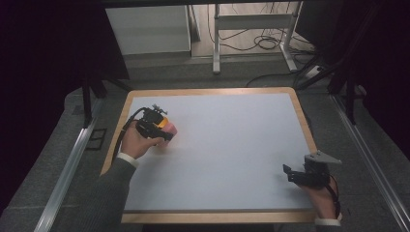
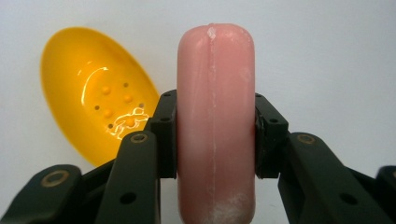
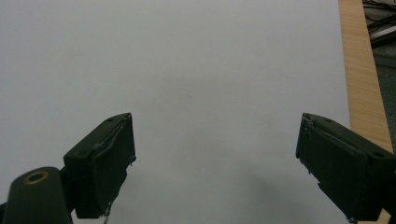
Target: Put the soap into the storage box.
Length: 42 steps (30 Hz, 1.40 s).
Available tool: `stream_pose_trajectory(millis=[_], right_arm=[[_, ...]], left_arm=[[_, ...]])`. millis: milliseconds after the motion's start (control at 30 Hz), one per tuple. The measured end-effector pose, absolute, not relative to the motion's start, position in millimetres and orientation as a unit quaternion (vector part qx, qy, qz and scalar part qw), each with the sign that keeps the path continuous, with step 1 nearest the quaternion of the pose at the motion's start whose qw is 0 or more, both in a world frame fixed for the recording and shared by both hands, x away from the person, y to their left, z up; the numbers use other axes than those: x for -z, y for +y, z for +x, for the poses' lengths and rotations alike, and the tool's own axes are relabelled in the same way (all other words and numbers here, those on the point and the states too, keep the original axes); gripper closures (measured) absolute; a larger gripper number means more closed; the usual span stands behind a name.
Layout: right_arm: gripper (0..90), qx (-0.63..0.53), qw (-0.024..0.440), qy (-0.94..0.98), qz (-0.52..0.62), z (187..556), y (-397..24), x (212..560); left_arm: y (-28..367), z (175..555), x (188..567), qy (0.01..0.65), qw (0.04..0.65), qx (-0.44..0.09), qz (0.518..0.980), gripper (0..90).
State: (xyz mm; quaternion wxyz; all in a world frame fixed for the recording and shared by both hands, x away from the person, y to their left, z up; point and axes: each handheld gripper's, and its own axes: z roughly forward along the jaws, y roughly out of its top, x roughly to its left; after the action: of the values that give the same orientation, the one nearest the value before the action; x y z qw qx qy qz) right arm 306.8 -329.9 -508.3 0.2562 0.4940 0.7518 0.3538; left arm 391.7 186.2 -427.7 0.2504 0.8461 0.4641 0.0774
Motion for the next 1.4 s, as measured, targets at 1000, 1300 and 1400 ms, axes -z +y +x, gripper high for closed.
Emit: stream_pose_trajectory(millis=[1000, 1300, 1400], right_arm=[[11.3, -0.354, 0.257, 0.751, 0.495, 306.9, -330.7, 508.5], [11.3, -0.354, 0.256, 0.751, 0.495, 307.0, -330.6, 508.9], [11.3, -0.353, 0.256, 0.751, 0.496, 307.0, -331.6, 508.8]], left_arm=[[218.2, 414.9, 441.9, 0.548, 0.250, -0.089, 0.793, 60.4], [216.9, 427.4, 451.0, 0.574, 0.248, -0.089, 0.775, 60.3], [216.5, 430.1, 454.1, 0.579, 0.245, -0.095, 0.772, 60.3]])
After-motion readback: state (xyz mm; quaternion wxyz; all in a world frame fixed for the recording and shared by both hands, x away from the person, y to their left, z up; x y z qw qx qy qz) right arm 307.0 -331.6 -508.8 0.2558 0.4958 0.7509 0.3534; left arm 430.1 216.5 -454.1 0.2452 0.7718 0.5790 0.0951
